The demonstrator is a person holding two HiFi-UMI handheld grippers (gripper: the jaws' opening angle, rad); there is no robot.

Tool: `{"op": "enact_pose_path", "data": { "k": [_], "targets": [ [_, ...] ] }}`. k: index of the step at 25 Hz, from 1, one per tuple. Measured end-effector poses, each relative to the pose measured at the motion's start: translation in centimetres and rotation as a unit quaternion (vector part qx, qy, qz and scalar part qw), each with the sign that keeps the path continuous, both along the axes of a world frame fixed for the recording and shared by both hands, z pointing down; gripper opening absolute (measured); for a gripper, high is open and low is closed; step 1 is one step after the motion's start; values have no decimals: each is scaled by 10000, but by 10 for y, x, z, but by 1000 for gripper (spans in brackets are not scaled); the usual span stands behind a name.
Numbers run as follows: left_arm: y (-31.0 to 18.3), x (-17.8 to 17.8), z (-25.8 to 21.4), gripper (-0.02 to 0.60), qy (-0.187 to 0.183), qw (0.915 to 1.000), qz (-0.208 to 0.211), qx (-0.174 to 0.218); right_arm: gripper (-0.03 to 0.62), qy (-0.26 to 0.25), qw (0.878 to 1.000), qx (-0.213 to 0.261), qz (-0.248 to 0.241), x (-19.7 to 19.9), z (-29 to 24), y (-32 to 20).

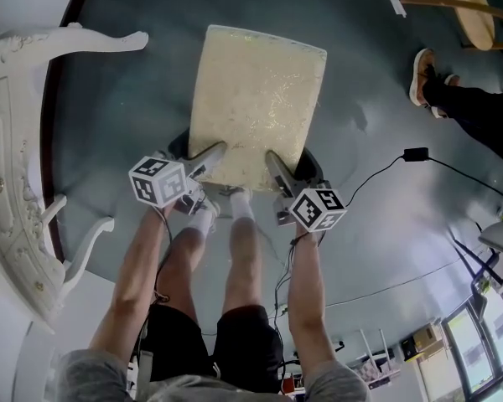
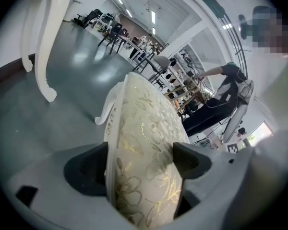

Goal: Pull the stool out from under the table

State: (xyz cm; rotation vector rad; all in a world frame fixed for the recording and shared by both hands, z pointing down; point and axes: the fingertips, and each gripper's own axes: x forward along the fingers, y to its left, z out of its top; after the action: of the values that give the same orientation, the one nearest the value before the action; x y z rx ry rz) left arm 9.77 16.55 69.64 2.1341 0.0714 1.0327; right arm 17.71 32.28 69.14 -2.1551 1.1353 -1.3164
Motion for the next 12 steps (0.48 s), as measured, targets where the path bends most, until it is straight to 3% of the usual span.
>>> {"op": "enact_pose_path", "data": {
  "k": [7,12],
  "targets": [
    [1,-4,6,410,32,10000,59,37,403,20,10000,37,-3,-3,4,0],
    [2,-4,7,411,-174,9998,115,-10,403,-174,9996,-144,-167,-4,5,1]
  ]
}}
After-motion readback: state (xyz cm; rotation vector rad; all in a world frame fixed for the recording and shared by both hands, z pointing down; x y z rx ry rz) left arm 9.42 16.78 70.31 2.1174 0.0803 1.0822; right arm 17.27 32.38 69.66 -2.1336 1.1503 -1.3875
